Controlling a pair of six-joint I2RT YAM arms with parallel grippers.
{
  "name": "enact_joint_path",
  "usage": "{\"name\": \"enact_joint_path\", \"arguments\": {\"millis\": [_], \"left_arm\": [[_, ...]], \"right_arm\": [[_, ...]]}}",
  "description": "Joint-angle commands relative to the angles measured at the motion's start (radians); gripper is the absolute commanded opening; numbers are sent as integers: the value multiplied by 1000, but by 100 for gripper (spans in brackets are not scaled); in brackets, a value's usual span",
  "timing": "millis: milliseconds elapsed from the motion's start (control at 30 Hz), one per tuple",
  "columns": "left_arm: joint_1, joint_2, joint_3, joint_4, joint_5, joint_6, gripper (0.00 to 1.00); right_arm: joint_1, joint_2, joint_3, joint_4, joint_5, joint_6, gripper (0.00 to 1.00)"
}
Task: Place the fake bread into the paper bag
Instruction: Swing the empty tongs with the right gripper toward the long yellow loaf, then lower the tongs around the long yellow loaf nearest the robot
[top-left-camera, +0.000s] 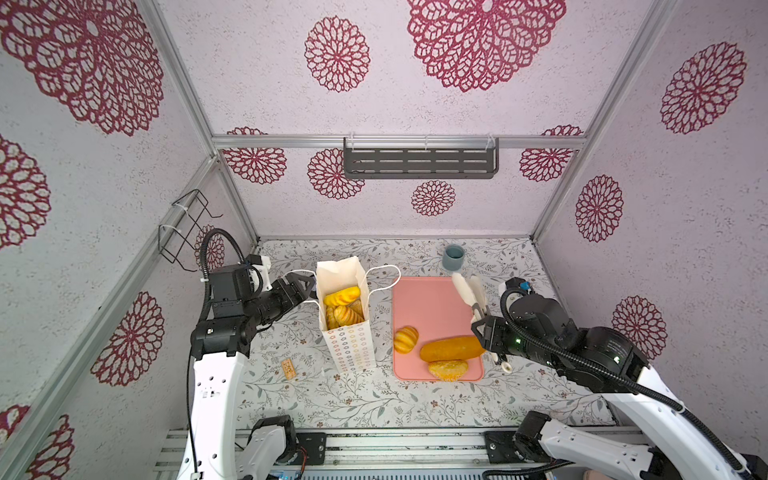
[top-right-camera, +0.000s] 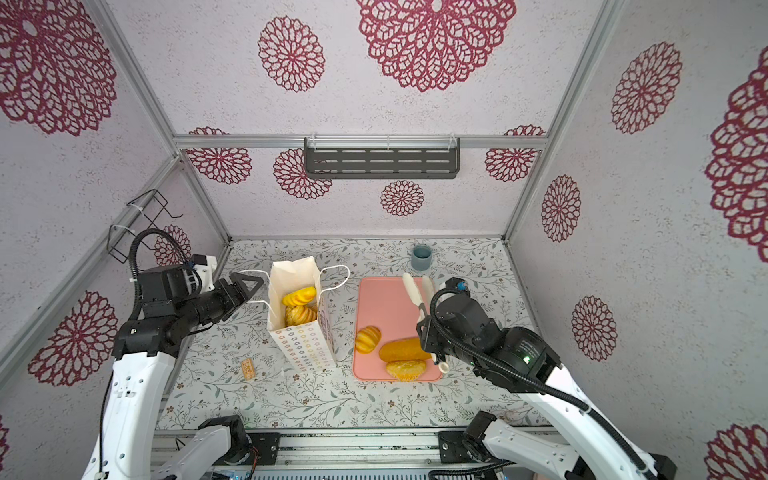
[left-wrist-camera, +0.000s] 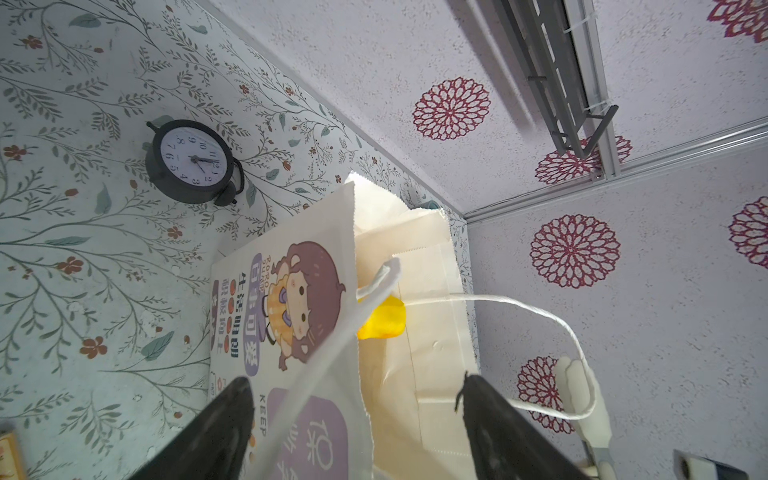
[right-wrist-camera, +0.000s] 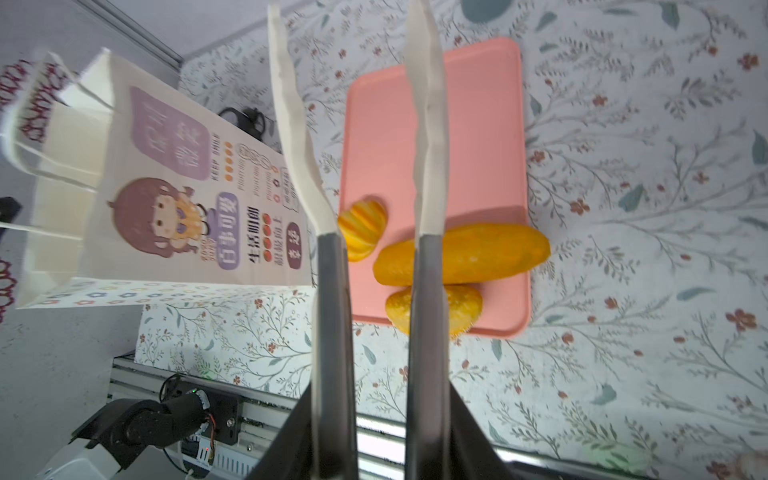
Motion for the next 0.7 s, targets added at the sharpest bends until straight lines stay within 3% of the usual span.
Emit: {"name": "enact_joint_path", "arguments": {"millis": [0, 133, 333, 667], "left_arm": [[6, -9, -21, 43, 12, 4, 83], [6, -11, -32, 57, 22, 0, 83], [6, -14, -39, 58, 24, 14, 83], [7, -17, -50, 80, 38, 11, 83]], "right_arm": [[-33, -29, -41, -46, -77, 76, 40], [-93, -48, -93, -81, -132, 92, 42], [-223, -31, -176, -58, -303, 92, 43], [-509, -30, -277, -5, -572, 116, 43]]}}
